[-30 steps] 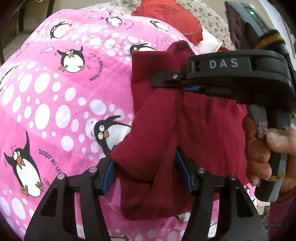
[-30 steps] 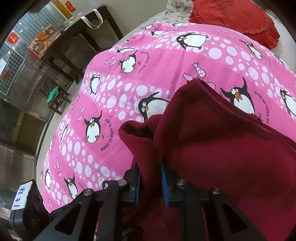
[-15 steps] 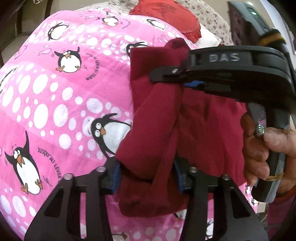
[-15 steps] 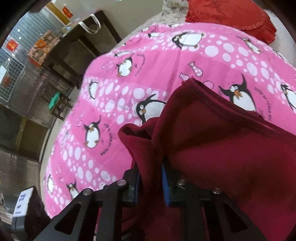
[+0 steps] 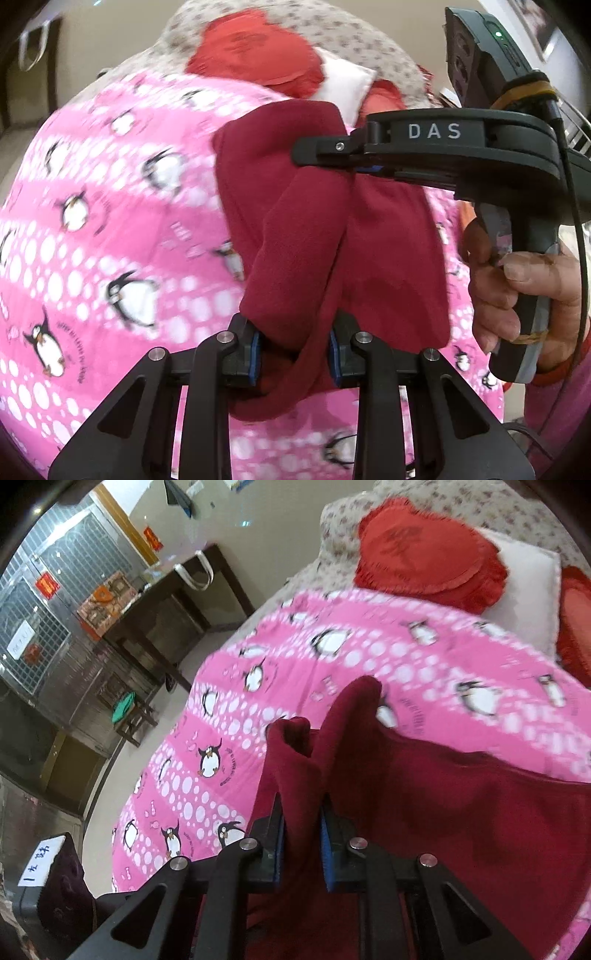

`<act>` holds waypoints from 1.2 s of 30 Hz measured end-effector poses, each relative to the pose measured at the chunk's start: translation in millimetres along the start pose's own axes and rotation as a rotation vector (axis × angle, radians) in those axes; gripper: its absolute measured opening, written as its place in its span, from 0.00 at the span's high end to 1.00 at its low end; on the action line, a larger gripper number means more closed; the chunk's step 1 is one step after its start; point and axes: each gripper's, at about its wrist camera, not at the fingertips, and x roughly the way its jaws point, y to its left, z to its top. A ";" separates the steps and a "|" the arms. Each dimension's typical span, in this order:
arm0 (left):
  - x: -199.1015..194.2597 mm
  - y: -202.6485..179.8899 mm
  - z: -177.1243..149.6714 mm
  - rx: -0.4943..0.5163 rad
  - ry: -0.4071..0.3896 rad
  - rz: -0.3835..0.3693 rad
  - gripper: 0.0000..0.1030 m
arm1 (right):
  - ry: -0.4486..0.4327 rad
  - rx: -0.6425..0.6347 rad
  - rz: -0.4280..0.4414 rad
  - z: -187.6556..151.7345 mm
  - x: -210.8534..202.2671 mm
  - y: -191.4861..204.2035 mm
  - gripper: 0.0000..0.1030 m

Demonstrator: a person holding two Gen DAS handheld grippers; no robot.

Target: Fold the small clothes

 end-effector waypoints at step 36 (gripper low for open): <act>72.6 -106.9 -17.0 0.193 0.122 0.029 0.39 | -0.094 0.327 0.006 -138.0 -103.6 -160.1 0.46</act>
